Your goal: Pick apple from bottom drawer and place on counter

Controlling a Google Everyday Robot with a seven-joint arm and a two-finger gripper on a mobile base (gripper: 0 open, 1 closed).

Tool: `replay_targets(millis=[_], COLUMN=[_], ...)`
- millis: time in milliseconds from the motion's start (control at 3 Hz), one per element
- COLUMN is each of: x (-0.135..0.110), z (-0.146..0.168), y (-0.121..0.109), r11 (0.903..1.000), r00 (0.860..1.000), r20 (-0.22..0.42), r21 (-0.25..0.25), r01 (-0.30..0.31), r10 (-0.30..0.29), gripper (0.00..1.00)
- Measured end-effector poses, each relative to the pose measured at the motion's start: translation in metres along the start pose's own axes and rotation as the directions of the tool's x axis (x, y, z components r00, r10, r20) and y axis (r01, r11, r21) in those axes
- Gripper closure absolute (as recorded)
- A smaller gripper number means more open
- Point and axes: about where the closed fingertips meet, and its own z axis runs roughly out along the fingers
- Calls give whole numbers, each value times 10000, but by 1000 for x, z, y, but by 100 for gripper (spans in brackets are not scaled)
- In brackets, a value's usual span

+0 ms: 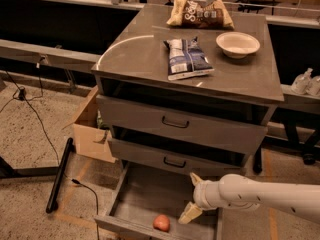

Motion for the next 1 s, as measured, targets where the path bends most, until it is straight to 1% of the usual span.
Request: replay_targets(millis=[333, 667, 1000], x=[27, 54, 75], z=[39, 73, 97], y=[1, 7, 13], r11=[9994, 9974, 9953], r00=[9979, 9954, 9925], r20=[623, 901, 1093], r21=[-298, -671, -853], r01=[-182, -252, -461], r10=[201, 313, 553], gripper=[0, 0, 0])
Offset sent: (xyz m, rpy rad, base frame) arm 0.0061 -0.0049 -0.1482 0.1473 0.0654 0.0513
